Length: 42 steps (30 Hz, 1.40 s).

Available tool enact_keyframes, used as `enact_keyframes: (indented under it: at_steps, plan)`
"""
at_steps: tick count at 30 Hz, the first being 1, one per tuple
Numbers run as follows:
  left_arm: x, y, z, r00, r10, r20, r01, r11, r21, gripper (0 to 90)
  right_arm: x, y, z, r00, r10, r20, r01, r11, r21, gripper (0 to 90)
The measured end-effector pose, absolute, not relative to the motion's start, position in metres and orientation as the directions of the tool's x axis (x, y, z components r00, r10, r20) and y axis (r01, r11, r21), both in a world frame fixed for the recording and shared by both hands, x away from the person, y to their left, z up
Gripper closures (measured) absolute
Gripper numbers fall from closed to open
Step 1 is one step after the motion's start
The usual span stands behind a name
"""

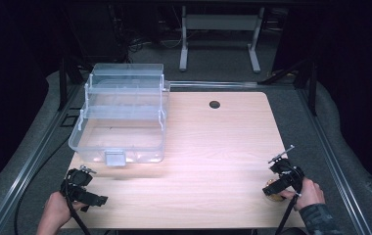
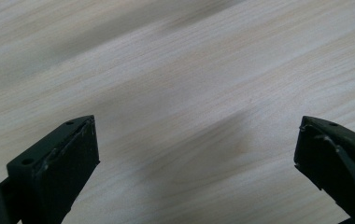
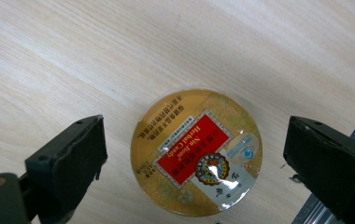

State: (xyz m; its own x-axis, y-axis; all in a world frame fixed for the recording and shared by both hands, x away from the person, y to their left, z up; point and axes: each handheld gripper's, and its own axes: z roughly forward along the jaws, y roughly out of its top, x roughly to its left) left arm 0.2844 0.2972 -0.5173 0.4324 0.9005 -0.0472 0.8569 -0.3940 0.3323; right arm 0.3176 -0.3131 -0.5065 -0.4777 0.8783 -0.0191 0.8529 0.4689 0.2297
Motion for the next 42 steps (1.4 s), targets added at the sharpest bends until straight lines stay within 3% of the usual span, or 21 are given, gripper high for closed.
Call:
enact_keyframes:
  at_steps: [8, 9, 10, 14, 15, 16, 17, 19, 20, 30, 42]
  plan:
    - [0.284, 0.305, -0.504, 0.417, 0.907, -0.064, 0.860, -0.370, 0.352, 0.2, 0.320, -0.307, -0.493, -0.493, 0.870, -0.017, 0.833, 0.478, 0.279, 5.8]
    - [0.283, 0.307, -0.501, 0.412, 0.909, -0.067, 0.861, -0.364, 0.356, 0.2, 0.321, -0.307, -0.491, -0.500, 0.866, 0.020, 0.831, 0.474, 0.290, 5.8]
    - [0.283, 0.309, -0.498, 0.415, 0.907, -0.068, 0.857, -0.365, 0.363, 0.2, 0.322, -0.304, -0.489, -0.495, 0.869, -0.031, 0.829, 0.482, 0.283, 5.8]
    - [0.284, 0.318, -0.487, 0.397, 0.914, -0.079, 0.858, -0.339, 0.385, 0.2, 0.327, -0.298, -0.482, -0.509, 0.860, -0.031, 0.816, 0.493, 0.301, 6.1]
    - [0.285, 0.320, -0.485, 0.395, 0.916, -0.076, 0.858, -0.337, 0.388, 0.2, 0.330, -0.298, -0.482, -0.526, 0.850, 0.029, 0.810, 0.491, 0.320, 6.1]
    - [0.287, 0.322, -0.482, 0.395, 0.916, -0.077, 0.856, -0.336, 0.392, 0.2, 0.332, -0.293, -0.479, -0.520, 0.853, -0.032, 0.810, 0.505, 0.297, 6.3]
    - [0.289, 0.324, -0.479, 0.392, 0.917, -0.075, 0.856, -0.334, 0.395, 0.2, 0.334, -0.294, -0.480, -0.541, 0.840, 0.049, 0.804, 0.499, 0.325, 6.3]
    - [0.294, 0.328, -0.472, 0.389, 0.917, -0.085, 0.855, -0.325, 0.404, 0.2, 0.335, -0.292, -0.480, -0.541, 0.840, 0.039, 0.802, 0.502, 0.324, 6.4]
    - [0.297, 0.329, -0.467, 0.386, 0.919, -0.083, 0.853, -0.321, 0.412, 0.2, 0.335, -0.289, -0.478, -0.531, 0.847, -0.021, 0.802, 0.510, 0.311, 6.5]
    - [0.342, 0.355, -0.433, 0.337, 0.938, -0.079, 0.860, -0.273, 0.432, 0.2, 0.345, -0.282, -0.476, -0.551, 0.835, 0.010, 0.799, 0.524, 0.294, 7.3]
    - [0.391, 0.369, -0.428, 0.312, 0.947, -0.080, 0.880, -0.256, 0.399, 0.2, 0.351, -0.276, -0.475, -0.555, 0.832, 0.014, 0.791, 0.522, 0.319, 8.2]
